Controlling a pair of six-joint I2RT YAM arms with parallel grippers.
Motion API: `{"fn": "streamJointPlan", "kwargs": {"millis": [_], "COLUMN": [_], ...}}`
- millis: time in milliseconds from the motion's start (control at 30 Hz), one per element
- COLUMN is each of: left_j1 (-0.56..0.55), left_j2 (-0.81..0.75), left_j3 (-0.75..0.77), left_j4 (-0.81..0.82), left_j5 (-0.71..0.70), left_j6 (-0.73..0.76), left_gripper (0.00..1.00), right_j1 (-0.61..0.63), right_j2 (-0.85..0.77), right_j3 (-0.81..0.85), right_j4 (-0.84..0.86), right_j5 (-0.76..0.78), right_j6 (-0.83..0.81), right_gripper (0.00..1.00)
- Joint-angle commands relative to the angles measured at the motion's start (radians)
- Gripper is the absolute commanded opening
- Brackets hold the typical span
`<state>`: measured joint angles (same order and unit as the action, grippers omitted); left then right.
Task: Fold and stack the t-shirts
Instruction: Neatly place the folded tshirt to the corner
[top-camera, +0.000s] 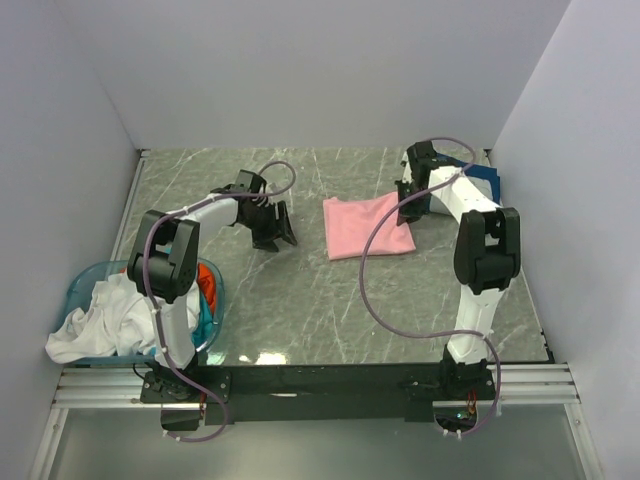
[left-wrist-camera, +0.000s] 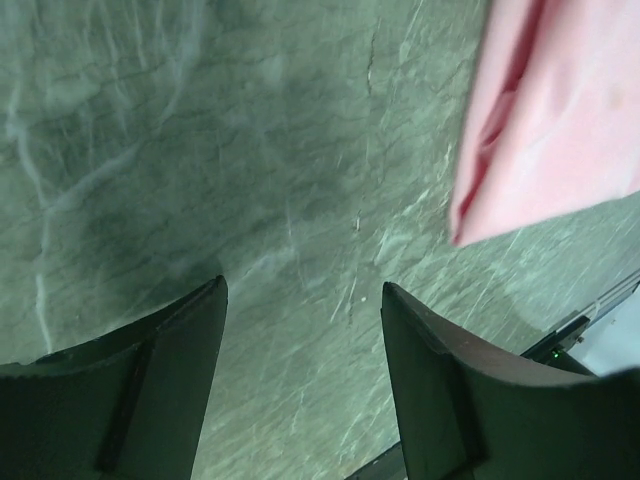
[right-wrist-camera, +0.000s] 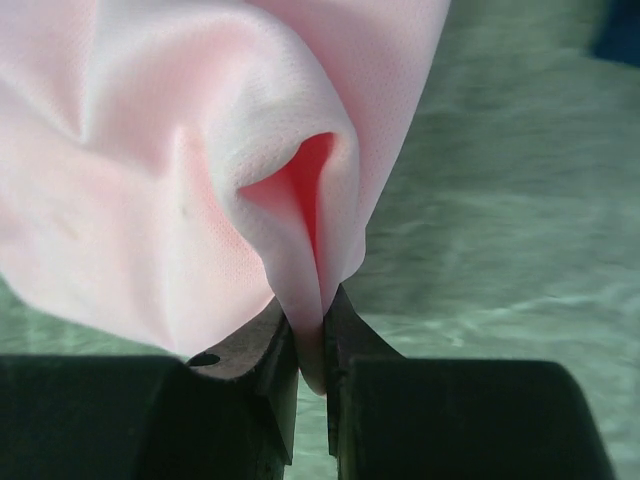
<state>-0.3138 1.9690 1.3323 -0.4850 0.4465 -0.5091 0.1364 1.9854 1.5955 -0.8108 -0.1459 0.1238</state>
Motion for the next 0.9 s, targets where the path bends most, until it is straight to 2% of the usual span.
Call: {"fn": "streamJointPlan", "kwargs": {"millis": [0, 233, 700, 867], "left_j1": [0.004, 0.009, 0.010, 0.010], "left_j2": [-0.059, -0.078, -0.099, -0.108], "left_j3": [-0.018, -0.045, -0.096, -0.117], "left_j4": [0.002, 0.011, 0.039, 0.072], "left_j5": [-0.009, -0.008, -0.019, -0.014], "left_j6": [0.017, 0.004, -0.022, -0.049], "left_gripper": [0.69, 0.69, 0.69, 0.69], "right_j1": [-0.029, -0.084, -0.101, -0.126], "right_j2": [0.025, 0.087, 0.236, 0.250], "right_j3": [0.098, 0.259, 0.524, 0.581], "right_j4": [-0.091, -0.136, -0.139, -0.126], "right_j5": [0.144, 0.308, 0.638, 0.648], "right_j6": [-0.055, -0.052, -0.082, -0.093], "right_gripper": [0.00, 0.00, 0.00, 0.00]}}
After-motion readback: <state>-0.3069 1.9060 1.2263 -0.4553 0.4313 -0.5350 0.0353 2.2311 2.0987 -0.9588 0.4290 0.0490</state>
